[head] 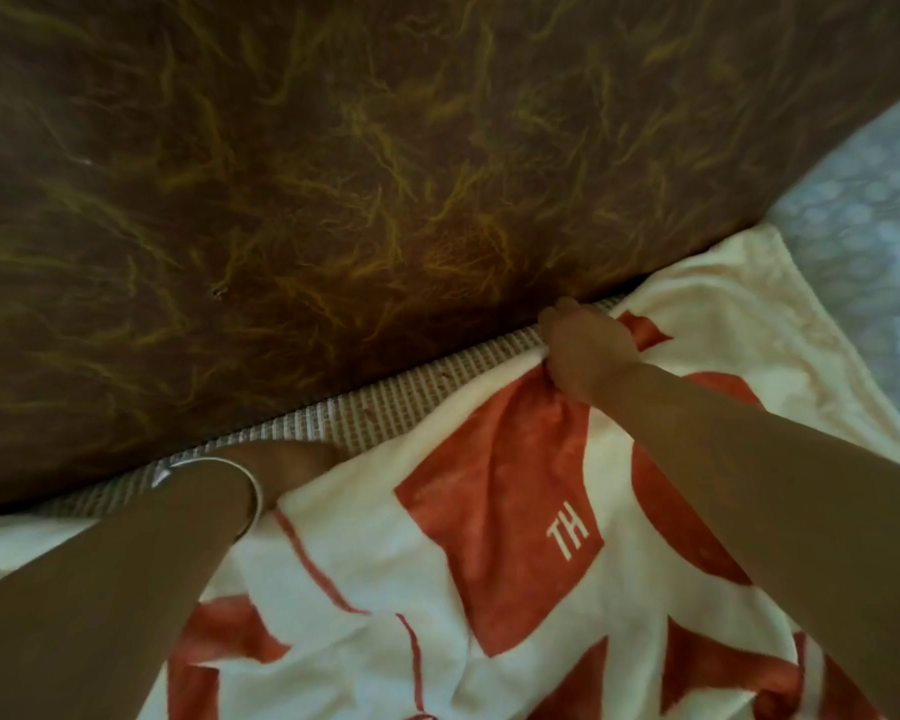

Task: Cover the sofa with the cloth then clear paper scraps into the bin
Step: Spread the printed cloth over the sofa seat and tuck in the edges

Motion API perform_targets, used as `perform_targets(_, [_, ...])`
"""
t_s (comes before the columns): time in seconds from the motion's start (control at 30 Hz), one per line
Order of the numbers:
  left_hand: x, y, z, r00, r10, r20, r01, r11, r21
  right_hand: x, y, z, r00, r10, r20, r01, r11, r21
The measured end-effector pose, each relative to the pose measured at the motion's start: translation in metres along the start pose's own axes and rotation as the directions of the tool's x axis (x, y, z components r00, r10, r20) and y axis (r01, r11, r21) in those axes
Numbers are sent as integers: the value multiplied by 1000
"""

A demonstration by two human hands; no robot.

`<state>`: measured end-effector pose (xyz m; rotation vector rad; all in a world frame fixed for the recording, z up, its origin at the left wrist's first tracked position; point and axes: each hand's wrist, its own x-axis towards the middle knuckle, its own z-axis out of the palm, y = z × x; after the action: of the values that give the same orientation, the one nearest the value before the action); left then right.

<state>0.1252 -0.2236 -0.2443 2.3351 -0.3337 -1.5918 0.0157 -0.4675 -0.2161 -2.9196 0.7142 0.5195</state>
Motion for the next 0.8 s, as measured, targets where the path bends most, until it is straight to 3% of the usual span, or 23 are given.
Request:
perform_targets(0.07, [-7, -3, 4, 996, -54, -78, 56, 998, 26, -4, 1, 1, 999, 26, -27, -25, 999, 37])
perform_targets(0.13, [-13, 3, 7, 991, 51, -127, -51, 999, -1, -8, 1, 4, 1000, 30, -9, -29, 997, 67])
perform_targets(0.2, [-23, 17, 7, 985, 142, -100, -157, 975, -159, -8, 1, 7, 1000, 26, 1, -26, 996, 82])
perform_targets(0.23, [-24, 22, 8, 988, 152, -39, -157, 970, -185, -8, 1, 7, 1000, 27, 0, -27, 996, 83])
perform_targets(0.33, [-27, 26, 10, 961, 80, 265, -94, 995, 39, -7, 1, 7, 1000, 31, -2, -31, 997, 75])
perform_targets(0.4, [-28, 24, 2, 886, 41, 461, 55, 980, -192, -6, 1, 7, 1000, 25, 13, -26, 998, 61])
perform_targets(0.43, [-25, 21, -1, 897, 27, 441, 87, 968, -236, -5, 1, 8, 1000, 26, 15, -27, 998, 54])
perform_targets(0.47, [-18, 16, -6, 944, -7, 331, 71, 981, -183, -3, 2, 8, 999, 31, 11, -32, 999, 43])
perform_targets(0.53, [-8, 10, -11, 998, -44, 33, 34, 966, 256, 2, 3, 9, 999, 49, -14, -49, 999, -3])
perform_targets(0.57, [-5, 10, -10, 995, 24, -98, 14, 930, 366, 5, 5, 9, 997, 64, -40, -66, 997, -34])
perform_targets(0.6, [0, 12, -8, 983, 84, -165, -24, 943, 333, 9, 7, 10, 995, 81, -67, -85, 994, -67])
perform_targets(0.7, [12, 20, -1, 940, 228, -255, -238, 971, -8, 20, 14, 10, 988, 107, -114, -124, 981, -146])
perform_targets(0.73, [14, 21, 0, 919, 304, -249, -325, 945, -44, 24, 17, 9, 988, 111, -107, -128, 977, -168])
perform_targets(0.8, [14, 20, 1, 856, 507, -103, -502, 862, 71, 32, 20, 8, 990, 133, -45, -140, 970, -199])
